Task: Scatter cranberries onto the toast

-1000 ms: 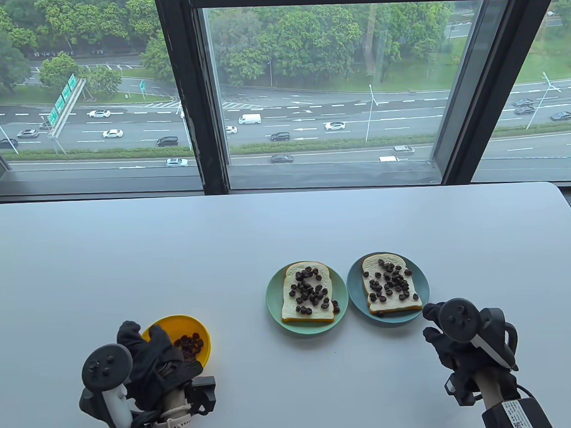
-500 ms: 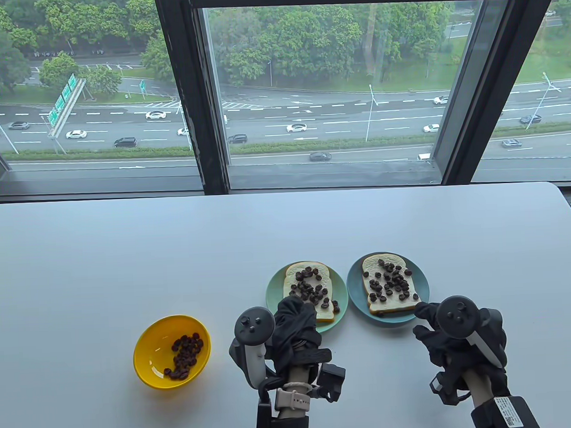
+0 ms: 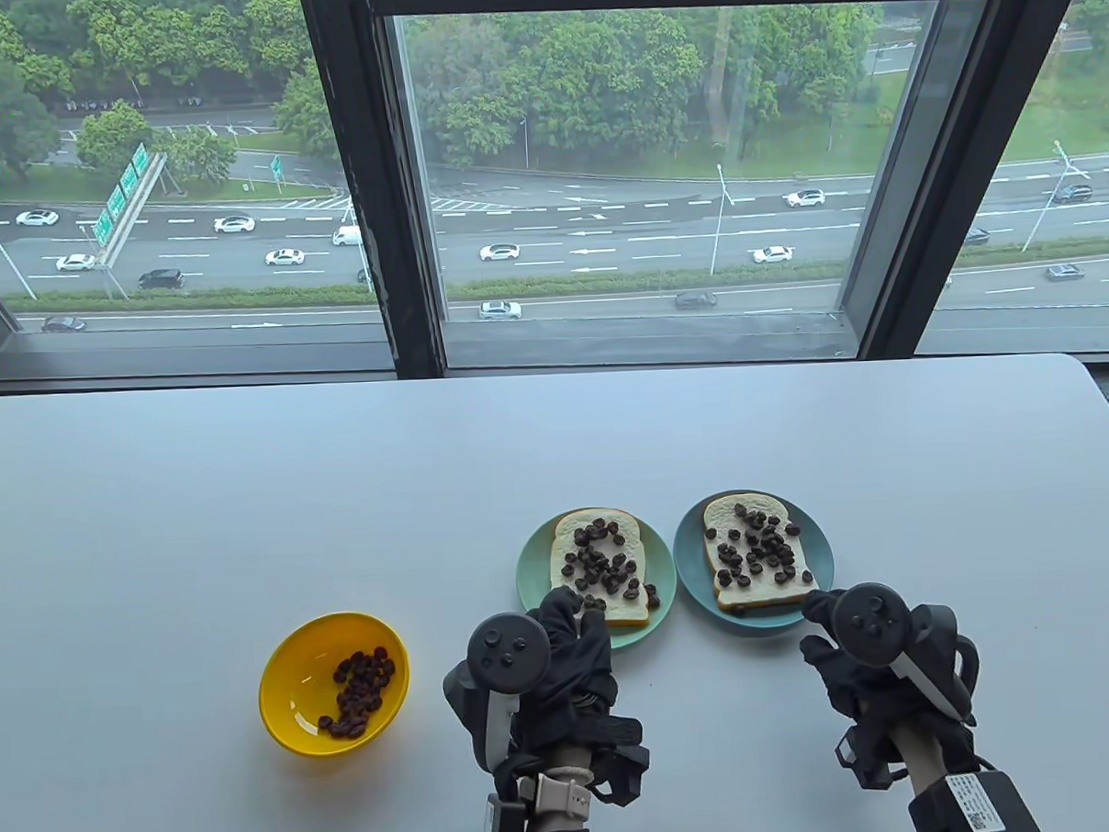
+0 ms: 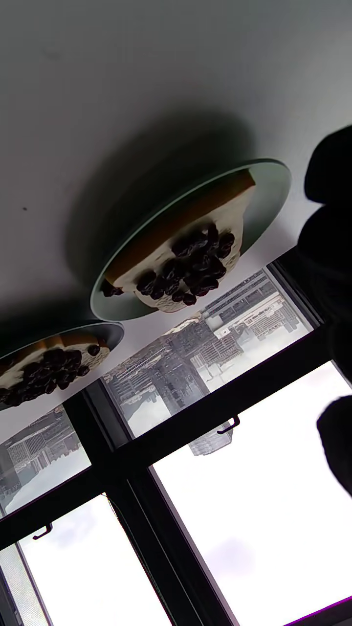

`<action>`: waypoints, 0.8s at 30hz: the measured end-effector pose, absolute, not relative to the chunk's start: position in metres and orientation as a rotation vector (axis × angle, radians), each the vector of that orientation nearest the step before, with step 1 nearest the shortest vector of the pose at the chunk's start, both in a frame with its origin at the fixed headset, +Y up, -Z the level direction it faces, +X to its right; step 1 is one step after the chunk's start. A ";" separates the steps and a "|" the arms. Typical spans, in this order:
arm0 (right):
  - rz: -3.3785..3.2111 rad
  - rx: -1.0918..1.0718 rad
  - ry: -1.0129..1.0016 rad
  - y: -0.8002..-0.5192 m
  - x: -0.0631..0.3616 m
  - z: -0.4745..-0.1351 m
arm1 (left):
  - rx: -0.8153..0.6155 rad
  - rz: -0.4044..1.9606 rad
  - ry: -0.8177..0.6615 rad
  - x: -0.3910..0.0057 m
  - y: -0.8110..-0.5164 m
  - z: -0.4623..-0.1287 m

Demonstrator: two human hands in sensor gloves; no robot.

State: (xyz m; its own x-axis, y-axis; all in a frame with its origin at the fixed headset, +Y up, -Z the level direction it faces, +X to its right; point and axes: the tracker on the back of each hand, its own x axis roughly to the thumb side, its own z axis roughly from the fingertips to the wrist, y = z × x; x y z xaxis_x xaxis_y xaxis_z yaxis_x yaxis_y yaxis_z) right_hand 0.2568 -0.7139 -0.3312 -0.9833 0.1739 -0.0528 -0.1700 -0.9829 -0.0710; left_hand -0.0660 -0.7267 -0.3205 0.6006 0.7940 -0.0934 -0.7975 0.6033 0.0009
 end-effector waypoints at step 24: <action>3.462 -0.027 -0.300 -0.723 0.244 -0.329 | -0.089 0.322 -0.034 -0.031 -0.725 -0.323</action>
State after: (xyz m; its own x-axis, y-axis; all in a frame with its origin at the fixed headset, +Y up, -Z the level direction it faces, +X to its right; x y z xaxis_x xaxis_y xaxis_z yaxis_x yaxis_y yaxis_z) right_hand 0.2438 -0.7233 -0.3286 -0.9447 -0.3250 -0.0431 0.3276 -0.9303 -0.1650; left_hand -0.0311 -0.7255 -0.3230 0.9479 0.3179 0.0187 -0.3150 0.9446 -0.0927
